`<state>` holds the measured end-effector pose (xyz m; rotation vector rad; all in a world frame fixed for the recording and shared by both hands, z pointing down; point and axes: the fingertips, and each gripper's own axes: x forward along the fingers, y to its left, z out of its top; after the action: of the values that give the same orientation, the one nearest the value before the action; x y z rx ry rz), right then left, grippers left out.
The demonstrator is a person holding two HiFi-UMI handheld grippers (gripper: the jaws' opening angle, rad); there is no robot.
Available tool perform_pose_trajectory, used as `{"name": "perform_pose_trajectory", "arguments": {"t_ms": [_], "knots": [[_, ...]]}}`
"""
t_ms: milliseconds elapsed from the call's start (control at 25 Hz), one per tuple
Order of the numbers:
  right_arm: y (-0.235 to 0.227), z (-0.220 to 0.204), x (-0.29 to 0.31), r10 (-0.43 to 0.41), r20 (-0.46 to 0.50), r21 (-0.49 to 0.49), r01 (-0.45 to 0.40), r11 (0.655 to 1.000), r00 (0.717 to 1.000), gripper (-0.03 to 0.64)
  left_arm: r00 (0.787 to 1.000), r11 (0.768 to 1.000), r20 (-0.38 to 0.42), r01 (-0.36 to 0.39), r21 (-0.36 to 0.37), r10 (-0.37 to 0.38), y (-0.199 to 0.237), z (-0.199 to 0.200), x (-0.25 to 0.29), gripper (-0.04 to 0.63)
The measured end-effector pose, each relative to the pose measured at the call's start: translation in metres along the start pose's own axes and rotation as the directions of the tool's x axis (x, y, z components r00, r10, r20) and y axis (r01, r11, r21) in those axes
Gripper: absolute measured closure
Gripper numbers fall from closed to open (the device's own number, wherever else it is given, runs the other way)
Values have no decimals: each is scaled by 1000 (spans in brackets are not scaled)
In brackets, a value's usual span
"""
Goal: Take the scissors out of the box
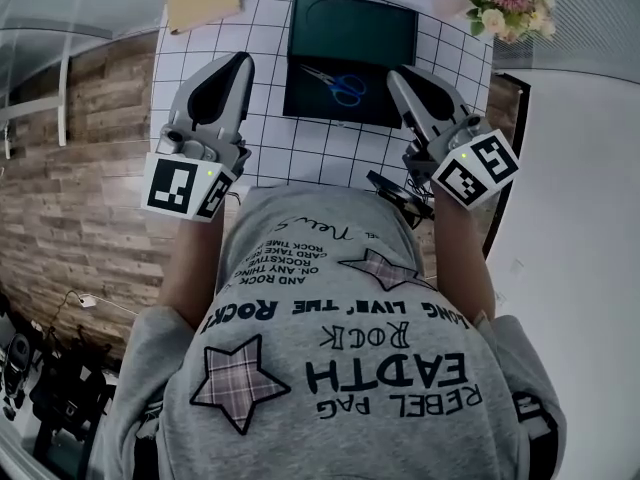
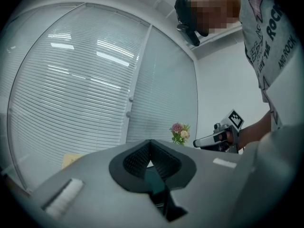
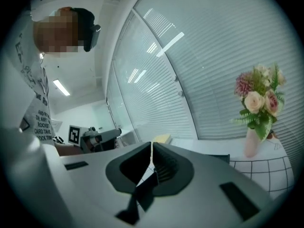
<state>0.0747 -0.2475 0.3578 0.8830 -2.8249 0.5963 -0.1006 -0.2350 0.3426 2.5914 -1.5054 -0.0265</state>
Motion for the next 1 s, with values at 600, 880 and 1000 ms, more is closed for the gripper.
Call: {"name": "perform_pose_trajectory", "arguments": {"t_ms": [600, 880, 1000], "knots": [[-11, -116, 40, -23, -470, -206, -85, 975, 882, 600, 1000, 1000, 2, -4, -30, 4, 4, -11, -2, 586], [-22, -167, 50, -94, -635, -321, -151, 935, 767, 598, 1000, 1000, -5, -7, -29, 7, 2, -13, -1, 586], [-28, -183, 54, -100, -686, -326, -182, 927, 721, 598, 1000, 999, -9, -8, -31, 7, 2, -14, -2, 586]]}}
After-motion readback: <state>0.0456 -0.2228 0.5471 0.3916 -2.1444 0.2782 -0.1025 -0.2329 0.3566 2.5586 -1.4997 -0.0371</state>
